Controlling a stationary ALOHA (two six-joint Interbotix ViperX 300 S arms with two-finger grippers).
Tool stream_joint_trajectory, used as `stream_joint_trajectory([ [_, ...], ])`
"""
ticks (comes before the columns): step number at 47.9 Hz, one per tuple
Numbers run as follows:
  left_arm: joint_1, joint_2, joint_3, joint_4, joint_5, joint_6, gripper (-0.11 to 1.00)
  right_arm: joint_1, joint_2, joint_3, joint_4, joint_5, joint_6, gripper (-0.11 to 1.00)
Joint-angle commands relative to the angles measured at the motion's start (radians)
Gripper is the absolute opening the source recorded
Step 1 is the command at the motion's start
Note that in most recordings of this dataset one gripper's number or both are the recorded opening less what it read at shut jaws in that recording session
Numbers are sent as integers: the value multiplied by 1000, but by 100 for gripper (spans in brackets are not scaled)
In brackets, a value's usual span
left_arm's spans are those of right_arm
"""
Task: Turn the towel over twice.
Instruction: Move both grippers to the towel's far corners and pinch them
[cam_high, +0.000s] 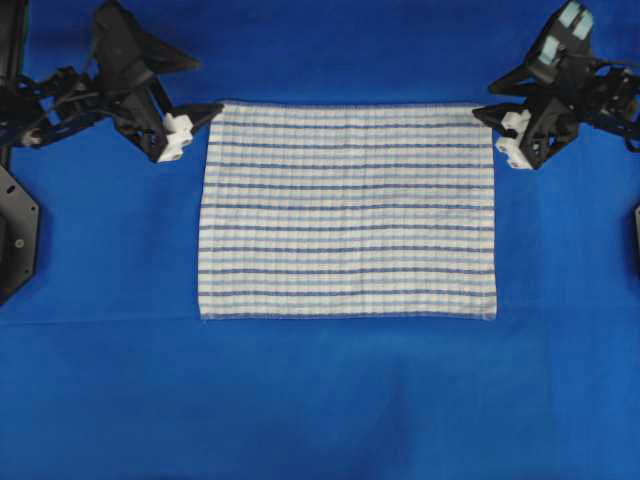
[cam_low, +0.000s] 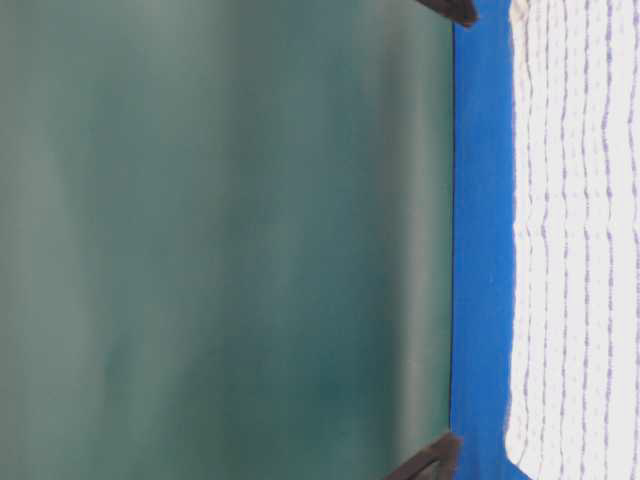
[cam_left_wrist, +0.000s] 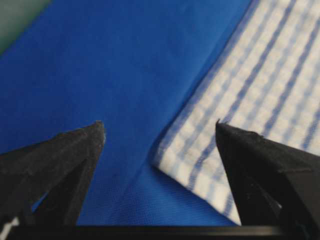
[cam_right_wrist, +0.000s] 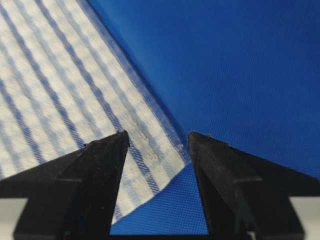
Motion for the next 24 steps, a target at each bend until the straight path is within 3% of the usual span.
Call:
stream_joint_trajectory([
  [1,5,58,-37,-2,-18,2,90,-17,43,-26,2,-34,0,58],
  [15,63,176,-71,-9,8,-6,82,-43,167,-52,-2,-71,-12,56],
  [19,78,184,-74,-9,38,-2,66,-44,186,-55,-3,-71,-17,50],
  [24,78,196,-78,-8,87,2,35,-44,198,-54,-6,-71,-18,29],
])
